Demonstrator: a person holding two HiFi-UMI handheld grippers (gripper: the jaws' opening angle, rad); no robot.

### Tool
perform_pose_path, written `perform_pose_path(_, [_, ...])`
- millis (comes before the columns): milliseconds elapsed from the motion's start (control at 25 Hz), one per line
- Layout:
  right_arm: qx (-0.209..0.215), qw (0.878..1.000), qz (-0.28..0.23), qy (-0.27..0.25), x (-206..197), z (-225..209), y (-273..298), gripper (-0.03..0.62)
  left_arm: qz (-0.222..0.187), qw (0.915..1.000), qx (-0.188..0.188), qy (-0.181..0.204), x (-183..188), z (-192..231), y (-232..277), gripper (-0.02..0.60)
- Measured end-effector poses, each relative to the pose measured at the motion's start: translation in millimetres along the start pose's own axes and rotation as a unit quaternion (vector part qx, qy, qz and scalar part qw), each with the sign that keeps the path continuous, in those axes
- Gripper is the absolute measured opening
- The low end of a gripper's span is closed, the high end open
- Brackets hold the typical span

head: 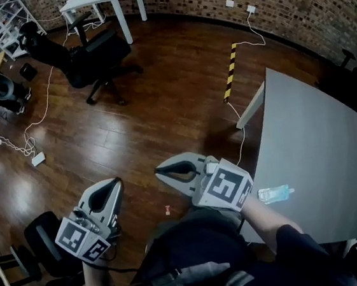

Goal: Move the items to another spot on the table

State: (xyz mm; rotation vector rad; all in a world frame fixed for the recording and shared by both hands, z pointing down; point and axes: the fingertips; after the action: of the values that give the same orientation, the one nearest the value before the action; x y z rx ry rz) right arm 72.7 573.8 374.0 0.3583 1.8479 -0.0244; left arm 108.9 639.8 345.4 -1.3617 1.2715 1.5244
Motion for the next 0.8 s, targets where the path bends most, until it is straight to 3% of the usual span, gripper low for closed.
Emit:
perform_pose_path(200, [-0.056, 0.998, -0.025, 0.011, 8, -32, -27, -0.005, 0.003, 0.9970, -0.077, 0.013, 10, -5, 65, 0.011])
perform_pose_path(360, [-0.114, 0.992, -0.040, 0.036, 8, -57, -53, -0.005, 0.005, 0.9891, -0.144, 0.027, 15, -12, 113, 0.011])
perform_pose_path(600, [-0.228, 0.969, -0.070, 0.068, 14, -107, -80, -0.005, -0.002, 0.9643, -0.261, 0.047, 16, -10, 181, 0.011])
perform_pose_path(800, [-0.296, 0.951, -0.058, 0.066, 22, -142, -75, -0.005, -0.024, 0.9364, -0.348, 0.040, 29, 6, 218, 0.011])
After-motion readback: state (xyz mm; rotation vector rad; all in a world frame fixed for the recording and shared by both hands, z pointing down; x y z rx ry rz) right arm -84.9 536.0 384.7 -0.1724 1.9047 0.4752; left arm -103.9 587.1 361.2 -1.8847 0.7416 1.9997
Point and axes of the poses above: the fingertips, and each gripper's own axes: y forward along the fingers, z to its left, x out of its top, and after that the axes turned 11 degrees about y, right-handed
